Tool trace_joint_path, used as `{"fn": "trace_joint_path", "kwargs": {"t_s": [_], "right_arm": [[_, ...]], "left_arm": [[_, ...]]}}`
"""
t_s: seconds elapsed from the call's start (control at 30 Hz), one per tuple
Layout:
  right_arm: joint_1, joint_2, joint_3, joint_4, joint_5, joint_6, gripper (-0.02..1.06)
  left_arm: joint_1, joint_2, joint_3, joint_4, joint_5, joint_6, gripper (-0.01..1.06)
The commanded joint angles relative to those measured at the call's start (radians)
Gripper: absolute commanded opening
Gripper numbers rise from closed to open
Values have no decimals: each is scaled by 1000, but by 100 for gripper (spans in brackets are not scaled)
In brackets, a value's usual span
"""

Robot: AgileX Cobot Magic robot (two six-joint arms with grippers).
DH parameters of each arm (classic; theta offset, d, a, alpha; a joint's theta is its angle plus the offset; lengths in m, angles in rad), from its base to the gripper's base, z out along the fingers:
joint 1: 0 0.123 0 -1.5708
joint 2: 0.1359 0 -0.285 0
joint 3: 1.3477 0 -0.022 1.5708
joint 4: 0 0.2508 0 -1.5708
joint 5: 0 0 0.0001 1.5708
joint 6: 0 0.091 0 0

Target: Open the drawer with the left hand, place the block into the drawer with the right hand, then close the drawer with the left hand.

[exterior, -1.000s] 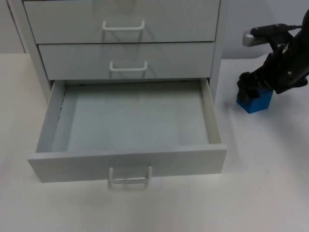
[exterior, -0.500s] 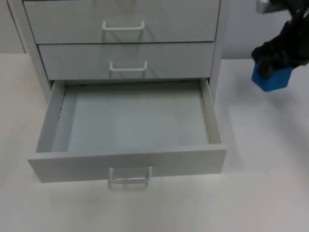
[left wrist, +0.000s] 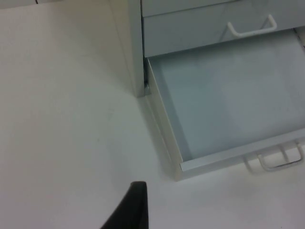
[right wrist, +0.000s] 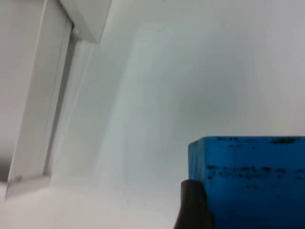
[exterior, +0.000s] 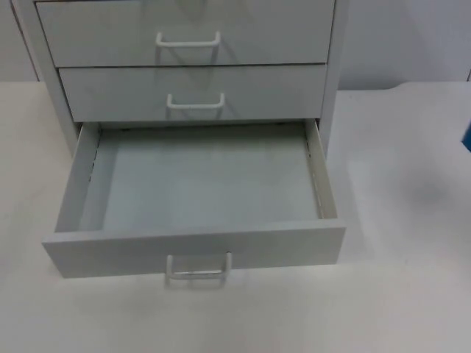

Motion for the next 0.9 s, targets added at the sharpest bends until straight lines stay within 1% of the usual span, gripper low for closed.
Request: {"fn": "trace_joint_path", "kwargs": {"t_s": [0.0, 0.13, 0.23, 0.3, 0.37, 0.4, 0.43, 0.5, 0.57, 0.6, 0.67, 0.77, 0.8, 0.83, 0.87], "right_arm": [[6, -62, 48, -7, -25, 8, 0], [6, -90, 67, -7, 13, 28, 0], [28, -86, 67, -7, 25, 45, 0], [83, -86, 67, -14, 16, 57, 0], [153, -84, 67, -59, -16, 136, 0], [153, -84, 67, -59, -16, 136, 0], [194, -84, 67, -90, -33, 183, 0], [269, -79, 65, -199, -65, 323, 0], [344, -58, 39, -328, -68, 485, 0], [344, -58, 39, -328, -68, 485, 0], [410, -22, 0, -488, -48, 664, 0], [506, 62, -79, -709, -19, 893, 0], [506, 62, -79, -709, -19, 893, 0], [533, 97, -110, -773, -19, 953, 0], [557, 135, -144, -817, -19, 1015, 0]], "left_arm": [[5, -5, -3, 5, 4, 2, 105], [5, -5, -3, 5, 4, 2, 105], [5, -5, -3, 5, 4, 2, 105], [5, -5, -3, 5, 4, 2, 105], [5, -5, -3, 5, 4, 2, 105], [5, -5, -3, 5, 4, 2, 105], [5, -5, -3, 5, 4, 2, 105], [5, -5, -3, 5, 6, 2, 105], [5, -5, -3, 5, 6, 2, 105], [5, -5, -3, 5, 6, 2, 105], [5, -5, -3, 5, 6, 2, 105], [5, -5, -3, 5, 6, 2, 105], [5, -5, -3, 5, 6, 2, 105], [5, -5, -3, 5, 6, 2, 105], [5, -5, -3, 5, 6, 2, 105]]}}
